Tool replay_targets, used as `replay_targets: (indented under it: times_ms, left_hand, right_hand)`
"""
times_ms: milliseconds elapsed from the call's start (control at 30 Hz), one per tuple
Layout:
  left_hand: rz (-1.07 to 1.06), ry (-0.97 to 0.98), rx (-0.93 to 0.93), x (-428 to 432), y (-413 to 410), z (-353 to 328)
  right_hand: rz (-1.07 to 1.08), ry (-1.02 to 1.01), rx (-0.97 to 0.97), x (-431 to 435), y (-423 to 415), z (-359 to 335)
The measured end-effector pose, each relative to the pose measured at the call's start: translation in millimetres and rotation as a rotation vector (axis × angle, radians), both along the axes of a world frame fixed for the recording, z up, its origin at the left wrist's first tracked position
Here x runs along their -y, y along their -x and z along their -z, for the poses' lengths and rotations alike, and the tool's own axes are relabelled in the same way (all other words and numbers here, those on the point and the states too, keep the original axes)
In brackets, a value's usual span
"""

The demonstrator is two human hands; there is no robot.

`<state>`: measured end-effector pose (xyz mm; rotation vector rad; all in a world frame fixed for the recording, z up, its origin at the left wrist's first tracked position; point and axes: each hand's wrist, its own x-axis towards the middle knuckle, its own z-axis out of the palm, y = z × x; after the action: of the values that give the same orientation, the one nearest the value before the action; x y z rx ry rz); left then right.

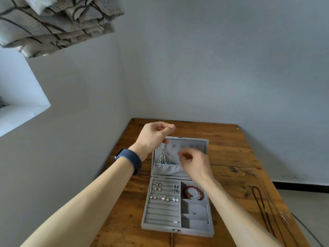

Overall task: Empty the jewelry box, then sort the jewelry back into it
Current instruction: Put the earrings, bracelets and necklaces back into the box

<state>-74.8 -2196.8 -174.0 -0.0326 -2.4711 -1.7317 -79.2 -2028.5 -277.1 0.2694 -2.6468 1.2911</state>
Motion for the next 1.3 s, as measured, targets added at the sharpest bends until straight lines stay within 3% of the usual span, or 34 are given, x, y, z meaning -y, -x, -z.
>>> replay_targets:
  times_ms: [100,200,367,700,1067,1200,1300]
  left_hand:
    - [0.004,0.028,0.018,2.7,2.8,6.3]
    - [0.025,0.023,0.026,0.9,3.4,8.8]
    - [0.009,-0.056,-0.011,-3.8,4.8,10.2]
    - [-0.065,-0.051,-0.017,-6.1,-1.1,26.0]
    - [0.017,0.443,-0.107,5.2,-9.6,31.3]
    - [-0.044,0.934,-0.305,7.0,-3.5,43.9]
    - [-0.049,0.998,-0.315,6.6,4.7,50.0]
  right_hand:
    - [0.017,0.3,-0.045,-2.1,-6.8,-31.0]
    - [-0.033,0.409,-0.041,-1.0,-7.5,-53.8]
    - [-0.124,0.364,-0.01,0.0,-2.0,-65.5]
    - [-0.055,0.291,-0.02,3.1,-1.8,-60.4]
    - [-0.031,0.188,-0.048,-11.6,2.6,-54.9]
    - [-0.036,-0.044,-0.142,-7.5,6.3,-43.3]
    - [0.008,-0.305,-0.226,-4.3,16.8,-30.5]
